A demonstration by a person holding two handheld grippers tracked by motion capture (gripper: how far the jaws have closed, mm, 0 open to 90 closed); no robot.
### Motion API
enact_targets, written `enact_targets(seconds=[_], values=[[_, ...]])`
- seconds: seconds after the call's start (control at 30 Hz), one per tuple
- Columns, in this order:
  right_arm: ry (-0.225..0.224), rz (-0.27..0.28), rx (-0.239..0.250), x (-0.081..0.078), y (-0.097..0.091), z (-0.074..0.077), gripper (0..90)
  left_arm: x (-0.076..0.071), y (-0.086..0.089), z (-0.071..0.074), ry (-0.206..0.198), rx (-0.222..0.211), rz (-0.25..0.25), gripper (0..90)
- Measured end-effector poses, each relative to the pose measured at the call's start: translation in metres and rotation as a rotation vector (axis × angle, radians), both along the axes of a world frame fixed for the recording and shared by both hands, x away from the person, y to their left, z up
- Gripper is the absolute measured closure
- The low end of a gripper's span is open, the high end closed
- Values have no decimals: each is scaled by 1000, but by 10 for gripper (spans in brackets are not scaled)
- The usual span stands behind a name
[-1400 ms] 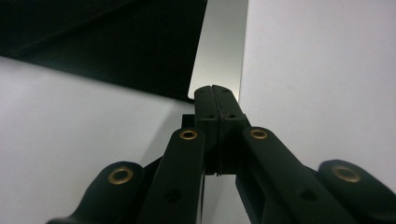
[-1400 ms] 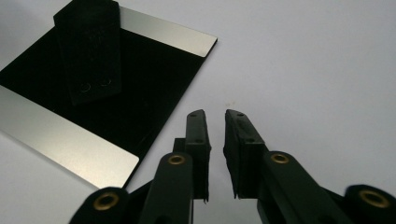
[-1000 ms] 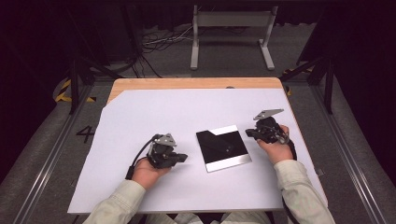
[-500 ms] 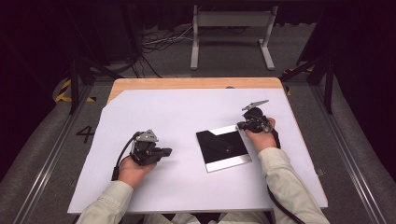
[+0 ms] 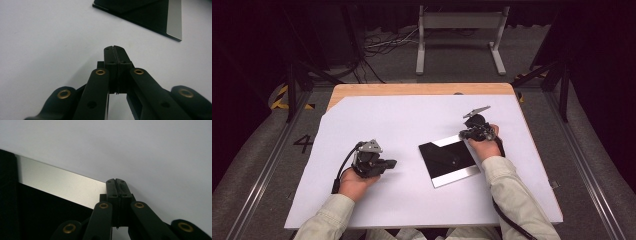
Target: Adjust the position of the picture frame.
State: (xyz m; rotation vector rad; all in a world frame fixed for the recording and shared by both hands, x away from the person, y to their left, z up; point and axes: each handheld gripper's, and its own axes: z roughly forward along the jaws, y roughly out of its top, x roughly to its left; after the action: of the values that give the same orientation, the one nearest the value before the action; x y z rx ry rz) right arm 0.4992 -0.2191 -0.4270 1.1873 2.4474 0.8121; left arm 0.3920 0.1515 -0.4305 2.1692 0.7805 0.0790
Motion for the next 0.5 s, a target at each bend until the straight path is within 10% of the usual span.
enact_targets(seconds=[0.5], values=[[10,212,-29,-15,50,0,900,0,-3,-2,18,2,-10,895]])
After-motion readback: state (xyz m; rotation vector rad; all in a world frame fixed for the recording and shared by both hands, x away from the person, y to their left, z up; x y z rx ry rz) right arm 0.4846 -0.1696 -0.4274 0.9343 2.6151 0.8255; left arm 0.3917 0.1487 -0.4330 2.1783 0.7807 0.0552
